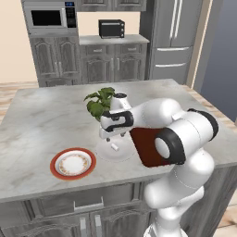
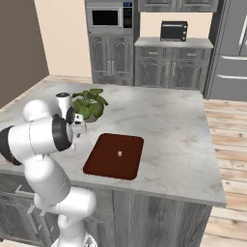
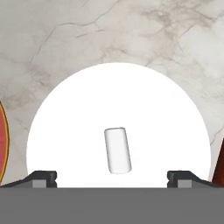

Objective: Move the dessert items from the plates to the tray.

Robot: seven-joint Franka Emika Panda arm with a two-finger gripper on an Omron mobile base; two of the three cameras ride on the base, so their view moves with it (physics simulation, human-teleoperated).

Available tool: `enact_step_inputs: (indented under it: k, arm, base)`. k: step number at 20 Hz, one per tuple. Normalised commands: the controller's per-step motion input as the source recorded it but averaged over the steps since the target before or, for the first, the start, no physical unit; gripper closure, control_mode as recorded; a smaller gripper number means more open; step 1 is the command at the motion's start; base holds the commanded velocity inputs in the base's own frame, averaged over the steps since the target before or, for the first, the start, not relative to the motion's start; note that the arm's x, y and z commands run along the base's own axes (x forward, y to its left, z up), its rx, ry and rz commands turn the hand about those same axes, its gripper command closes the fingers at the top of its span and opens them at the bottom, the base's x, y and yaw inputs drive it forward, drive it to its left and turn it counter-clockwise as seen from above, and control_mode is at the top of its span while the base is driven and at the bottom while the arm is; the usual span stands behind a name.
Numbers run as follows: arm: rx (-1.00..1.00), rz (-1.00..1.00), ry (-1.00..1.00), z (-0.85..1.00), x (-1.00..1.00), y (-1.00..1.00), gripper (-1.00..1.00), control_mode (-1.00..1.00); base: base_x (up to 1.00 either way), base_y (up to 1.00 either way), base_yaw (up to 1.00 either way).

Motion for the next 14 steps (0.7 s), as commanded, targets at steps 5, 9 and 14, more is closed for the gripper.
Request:
enact_step_inputs:
  k: [5,9,14]
  arm:
    - [0.00,0.00,0.00,-0.12,0.02,0.00,-1.00,-1.00]
    - [0.00,0.00,0.00,-0.28,0.00,0.00,-1.00,-1.00]
    - [0.00,0.00,0.00,-0.37,0.00,0.00,-1.00,-1.00]
  base:
    - [0.00,0.00,0.00]
    - [0.00,0.00,0.00]
    - [0.00,0.00,0.00]
